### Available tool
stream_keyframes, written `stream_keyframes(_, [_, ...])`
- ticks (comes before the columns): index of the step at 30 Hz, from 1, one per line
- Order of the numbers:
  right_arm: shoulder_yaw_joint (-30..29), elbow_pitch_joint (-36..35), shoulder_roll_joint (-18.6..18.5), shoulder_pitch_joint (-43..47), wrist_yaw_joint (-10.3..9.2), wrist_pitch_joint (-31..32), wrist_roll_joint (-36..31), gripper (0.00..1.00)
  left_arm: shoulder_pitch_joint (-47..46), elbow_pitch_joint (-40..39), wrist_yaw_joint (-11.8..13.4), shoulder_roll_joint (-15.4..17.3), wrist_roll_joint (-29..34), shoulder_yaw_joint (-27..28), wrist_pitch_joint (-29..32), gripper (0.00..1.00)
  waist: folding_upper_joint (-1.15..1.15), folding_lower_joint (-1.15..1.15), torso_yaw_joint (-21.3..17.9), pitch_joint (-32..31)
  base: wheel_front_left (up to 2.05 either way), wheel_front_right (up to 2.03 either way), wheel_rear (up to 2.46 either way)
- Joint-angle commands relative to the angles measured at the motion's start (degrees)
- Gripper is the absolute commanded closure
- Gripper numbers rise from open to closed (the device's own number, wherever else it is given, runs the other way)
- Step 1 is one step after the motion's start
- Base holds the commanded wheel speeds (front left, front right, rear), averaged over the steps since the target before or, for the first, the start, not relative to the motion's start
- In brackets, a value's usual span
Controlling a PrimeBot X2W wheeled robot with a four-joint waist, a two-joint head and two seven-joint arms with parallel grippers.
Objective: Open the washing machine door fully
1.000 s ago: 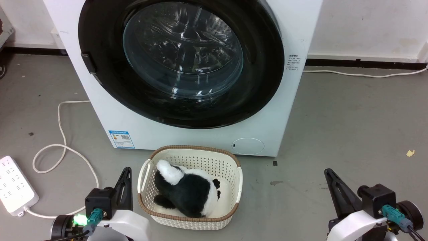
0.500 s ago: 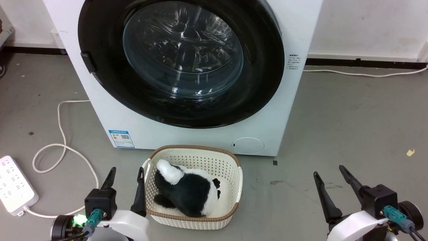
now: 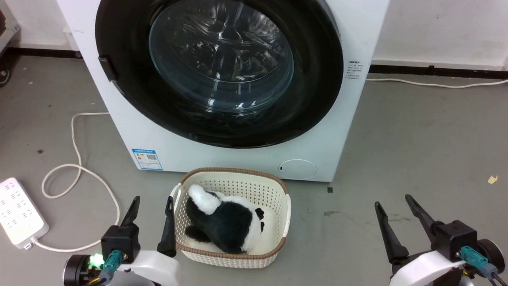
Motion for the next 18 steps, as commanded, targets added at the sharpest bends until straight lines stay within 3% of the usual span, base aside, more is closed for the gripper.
stream_keyframes(1, [-0.1, 0.0, 0.0, -0.2, -0.01, -0.6, 0.4, 0.0, 0.3, -0.2, 0.1, 0.0, -0.4, 0.0, -0.5, 0.0, 0.0, 0.0, 0.2, 0.3, 0.0, 0.0, 0.0])
stream_keyframes(11, [-0.3, -0.6, -1.6, -3.3, -0.02, -1.7, 1.4, 0.0, -0.7, -1.3, 0.8, 0.0, -1.1, -0.8, -1.7, 0.0, 0.0, 0.0, 1.5, 3.3, 0.0, 0.0, 0.0])
stream_keyframes(12, [0.0, -0.8, -3.6, -5.8, -0.02, -1.5, 2.0, 0.0, -1.5, -1.7, 1.1, 0.0, -1.4, -1.4, -2.3, 0.0, 0.0, 0.0, 2.3, 4.9, 0.0, 0.0, 0.0])
stream_keyframes(18, [0.1, -1.4, -5.2, -9.6, -0.02, -0.9, 3.9, 0.0, -2.5, -2.4, 1.9, 0.0, -2.0, -2.3, -3.0, 0.0, 0.0, 0.0, 3.5, 6.9, 0.0, 0.0, 0.0])
